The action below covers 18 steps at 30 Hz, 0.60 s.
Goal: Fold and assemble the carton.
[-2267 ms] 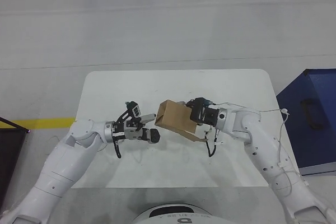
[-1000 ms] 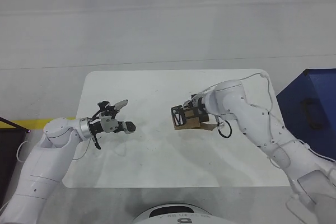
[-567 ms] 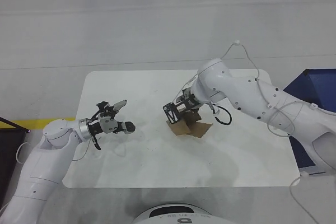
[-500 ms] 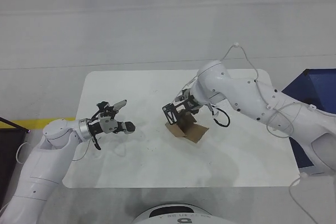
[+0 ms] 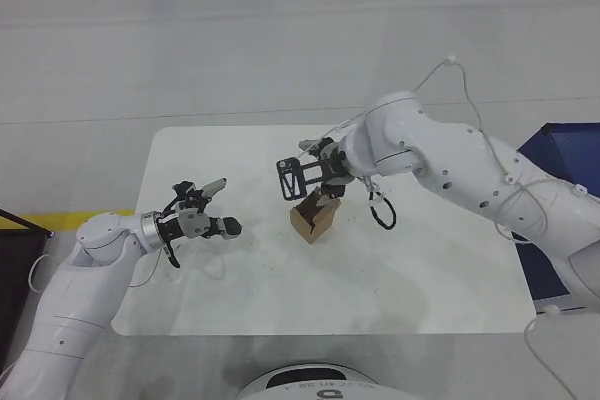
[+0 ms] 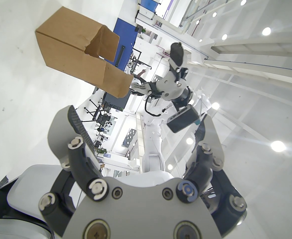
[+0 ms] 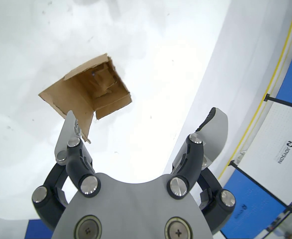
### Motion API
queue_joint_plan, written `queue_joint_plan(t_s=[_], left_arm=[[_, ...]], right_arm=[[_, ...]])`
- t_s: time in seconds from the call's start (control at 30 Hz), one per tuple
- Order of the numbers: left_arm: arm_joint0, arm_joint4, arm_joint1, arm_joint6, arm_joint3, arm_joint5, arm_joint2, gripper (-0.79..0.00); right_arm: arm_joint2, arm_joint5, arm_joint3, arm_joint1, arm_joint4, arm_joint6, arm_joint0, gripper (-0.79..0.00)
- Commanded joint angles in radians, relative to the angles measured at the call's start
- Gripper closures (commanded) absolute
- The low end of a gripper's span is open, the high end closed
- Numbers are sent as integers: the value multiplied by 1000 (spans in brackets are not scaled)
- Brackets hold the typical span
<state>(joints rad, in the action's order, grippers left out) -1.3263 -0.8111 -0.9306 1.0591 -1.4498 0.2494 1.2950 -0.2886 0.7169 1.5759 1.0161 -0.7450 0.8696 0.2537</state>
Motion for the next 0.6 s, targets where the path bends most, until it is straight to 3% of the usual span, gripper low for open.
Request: queue_joint_plan(t_s=[0.0,0.17,0.4,0.57], left_arm=[[0,0,0,0,0,0,0,-785],[0,0,0,0,0,0,0,-785],[0,0,0,0,0,0,0,-785],[0,0,0,0,0,0,0,-785]], right_arm=[[-65,-75,2,-31,22,-86,48,-785],[-194,-129,42,-116,109,-218,217,-754],[-312,-100,128,-205,170,-206,408,-727],[-396,-244,220,-249,76,-270,543,-770]])
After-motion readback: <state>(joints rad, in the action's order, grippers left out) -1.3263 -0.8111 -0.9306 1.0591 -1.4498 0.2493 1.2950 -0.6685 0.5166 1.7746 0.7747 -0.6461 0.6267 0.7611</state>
